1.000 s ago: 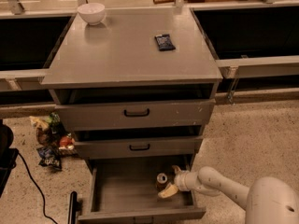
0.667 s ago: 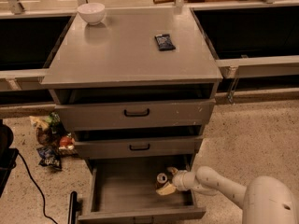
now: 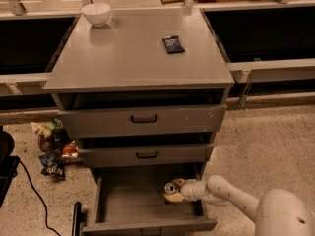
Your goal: Pick orange can from bottom drawer and place on counter
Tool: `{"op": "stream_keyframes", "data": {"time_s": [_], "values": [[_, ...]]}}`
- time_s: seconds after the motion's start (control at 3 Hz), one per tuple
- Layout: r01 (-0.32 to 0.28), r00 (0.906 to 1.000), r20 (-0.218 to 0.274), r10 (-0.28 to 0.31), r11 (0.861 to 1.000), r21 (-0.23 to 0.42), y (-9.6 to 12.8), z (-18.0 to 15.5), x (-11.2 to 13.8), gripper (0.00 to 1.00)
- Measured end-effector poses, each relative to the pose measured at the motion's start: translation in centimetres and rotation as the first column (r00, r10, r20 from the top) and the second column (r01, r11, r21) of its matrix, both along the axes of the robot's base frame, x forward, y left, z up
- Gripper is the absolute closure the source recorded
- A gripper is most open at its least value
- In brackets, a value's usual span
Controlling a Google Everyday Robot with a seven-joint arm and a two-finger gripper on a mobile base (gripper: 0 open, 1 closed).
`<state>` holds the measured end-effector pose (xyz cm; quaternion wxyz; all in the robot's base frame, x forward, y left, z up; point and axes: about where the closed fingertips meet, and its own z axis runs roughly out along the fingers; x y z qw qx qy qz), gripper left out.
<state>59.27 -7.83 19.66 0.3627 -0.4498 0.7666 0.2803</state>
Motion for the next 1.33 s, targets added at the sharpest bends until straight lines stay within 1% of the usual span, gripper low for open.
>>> {"op": "stream_keyframes", "data": {"time_s": [0.33, 0.67, 1.0, 1.33], "values": [[-0.074, 0.9932, 0.093, 0.070, 0.997, 0.035, -0.4, 4.2, -1.5, 0.89], [-0.155, 0.9630, 0.218, 0.159, 0.987, -0.033, -1.7, 9.7, -3.7, 1.00], [-0.201, 0.9559, 0.212, 0.204, 0.979, -0.033, -0.5, 10.5, -5.8, 1.00], [-0.202, 0.9557, 0.212, 0.204, 0.979, -0.033, -0.5, 10.5, -5.8, 1.00]]}}
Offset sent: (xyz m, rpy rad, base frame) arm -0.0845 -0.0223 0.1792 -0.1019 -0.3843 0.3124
